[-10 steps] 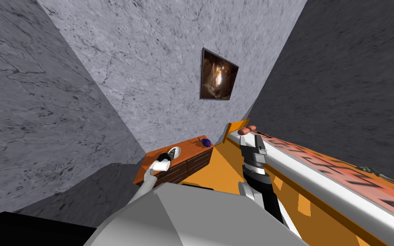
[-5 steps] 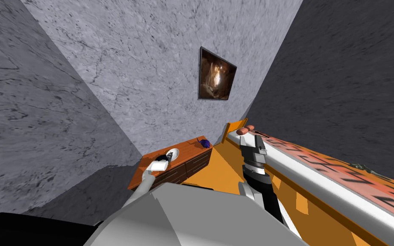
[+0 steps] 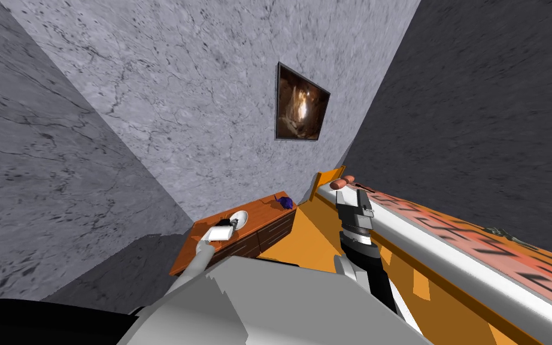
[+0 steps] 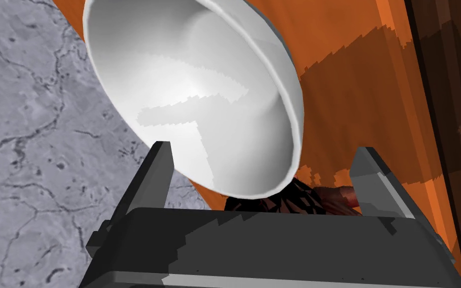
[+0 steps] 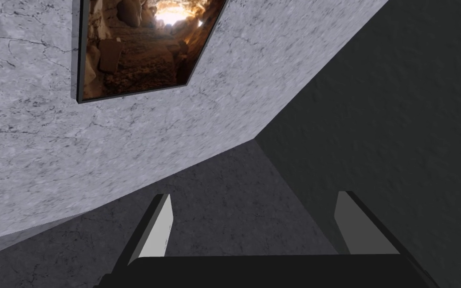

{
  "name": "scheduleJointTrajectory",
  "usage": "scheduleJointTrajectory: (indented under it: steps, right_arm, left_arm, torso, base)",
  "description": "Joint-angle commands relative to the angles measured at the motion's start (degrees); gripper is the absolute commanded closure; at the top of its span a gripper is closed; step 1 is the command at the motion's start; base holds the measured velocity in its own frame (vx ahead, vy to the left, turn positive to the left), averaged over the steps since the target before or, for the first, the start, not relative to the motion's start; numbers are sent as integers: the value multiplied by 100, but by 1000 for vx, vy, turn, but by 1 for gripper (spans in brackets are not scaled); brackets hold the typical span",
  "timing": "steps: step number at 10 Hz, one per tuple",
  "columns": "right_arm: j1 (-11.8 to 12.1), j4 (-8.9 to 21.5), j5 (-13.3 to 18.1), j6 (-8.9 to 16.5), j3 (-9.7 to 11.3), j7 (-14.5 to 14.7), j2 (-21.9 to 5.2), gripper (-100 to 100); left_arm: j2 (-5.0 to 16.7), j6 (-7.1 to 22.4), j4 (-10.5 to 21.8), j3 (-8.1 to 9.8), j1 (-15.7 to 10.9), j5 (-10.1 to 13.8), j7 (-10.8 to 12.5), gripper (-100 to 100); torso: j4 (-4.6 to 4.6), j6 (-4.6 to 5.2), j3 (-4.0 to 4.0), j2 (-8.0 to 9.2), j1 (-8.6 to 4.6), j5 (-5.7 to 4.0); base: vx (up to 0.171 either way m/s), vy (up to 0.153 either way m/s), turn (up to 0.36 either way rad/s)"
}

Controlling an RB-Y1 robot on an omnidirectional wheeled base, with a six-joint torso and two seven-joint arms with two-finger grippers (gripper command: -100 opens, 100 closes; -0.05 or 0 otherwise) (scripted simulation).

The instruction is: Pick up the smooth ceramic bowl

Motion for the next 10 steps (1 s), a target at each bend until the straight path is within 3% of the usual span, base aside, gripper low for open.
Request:
scheduleJointTrajectory:
  steps: [1,3,4,5,6,9,10]
  right_arm:
    - [0,0,0,0,0,0,0,0]
    - [0,0,0,0,0,0,0,0]
    - [0,0,0,0,0,0,0,0]
    - [0,0,0,0,0,0,0,0]
    - [-1,0,0,0,0,0,0,0]
    - [0,0,0,0,0,0,0,0]
    - [0,0,0,0,0,0,0,0]
  left_arm:
    - [75,223,122,61,-16,24,-34,-100]
    - [114,427,283,116,-19,6,-58,-100]
    - [121,338,218,102,4,45,-68,-100]
    - [122,361,225,105,8,44,-72,0]
    - [87,209,393,88,-21,8,-58,-100]
    - [8,-140,786,49,-88,-74,-26,-100]
    - [26,-55,703,58,-75,-54,-35,-100]
  torso:
    - [0,0,0,0,0,0]
    - [1,0,3,5,2,0]
    - [1,-1,2,4,1,0]
    - [2,0,6,12,2,0]
    - [4,0,11,20,3,0]
    - [3,0,6,11,17,4]
    - [2,0,5,9,16,4]
  base:
    - [53,-9,-36]
    - [54,-7,-27]
    - [27,-4,-2]
    - [0,0,0]
    - [14,13,-12]
    - [38,34,-12]
    - [17,13,-3]
